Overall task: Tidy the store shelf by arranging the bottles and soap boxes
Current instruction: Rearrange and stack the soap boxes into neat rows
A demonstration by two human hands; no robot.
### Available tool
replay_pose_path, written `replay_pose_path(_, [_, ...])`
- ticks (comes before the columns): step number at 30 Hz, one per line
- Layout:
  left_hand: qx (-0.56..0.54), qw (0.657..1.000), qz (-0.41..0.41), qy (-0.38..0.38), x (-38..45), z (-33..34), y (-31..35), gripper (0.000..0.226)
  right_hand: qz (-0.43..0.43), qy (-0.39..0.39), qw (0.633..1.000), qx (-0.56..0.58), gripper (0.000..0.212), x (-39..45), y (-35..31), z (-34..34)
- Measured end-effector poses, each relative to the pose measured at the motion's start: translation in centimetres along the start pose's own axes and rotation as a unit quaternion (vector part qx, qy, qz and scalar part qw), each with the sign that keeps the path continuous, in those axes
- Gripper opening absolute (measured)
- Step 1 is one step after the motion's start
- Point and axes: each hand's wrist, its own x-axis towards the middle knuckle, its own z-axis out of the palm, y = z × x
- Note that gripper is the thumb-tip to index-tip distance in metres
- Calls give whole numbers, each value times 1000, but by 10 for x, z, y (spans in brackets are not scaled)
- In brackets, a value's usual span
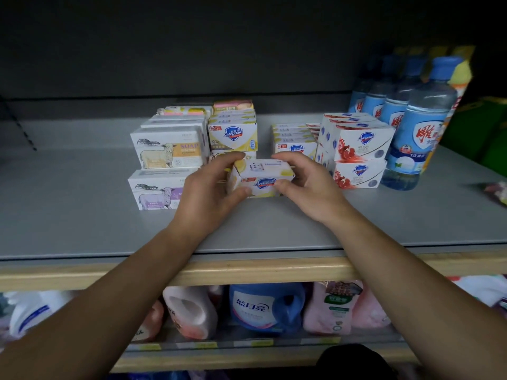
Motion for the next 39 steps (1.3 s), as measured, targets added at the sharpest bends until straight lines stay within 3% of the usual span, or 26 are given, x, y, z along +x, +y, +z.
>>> replay_pose_path(3, [127,986,101,29,-1,0,2,51,-39,16,998,-55,46,0,-1,0])
replay_pose_path(7, [157,979,131,27,-1,1,4,51,-75,24,991,-111,48,-1,-4,0])
replay_pose_path(12, [158,983,89,13,-3,1,7,50,-139,25,972,-187,48,-1,-10,5])
replay_pose_path(18, [246,963,35,102,3,-7,5,39,-43,77,964,-253,43,5,4,-5])
replay_pose_path(21, [283,954,-41,90,5,-12,-1,39,-5,70,948,-311,43,5,11,-5])
replay_pose_path(24, [325,942,-72,44,6,-11,-6,50,-45,120,924,-361,46,1,1,-4])
replay_pose_path(27, [340,936,-81,45,5,-8,-7,49,-127,175,873,-437,41,-6,-16,-4])
replay_pose_path(29, [340,935,-83,50,4,-6,-8,46,-121,133,865,-469,45,-17,-21,-1])
replay_pose_path(33, [336,937,-80,57,3,-5,-10,42,-1,-30,886,-463,73,-28,-11,1])
replay_pose_path(39, [335,938,-76,49,2,-6,-10,44,60,-34,897,-437,82,3,1,-5])
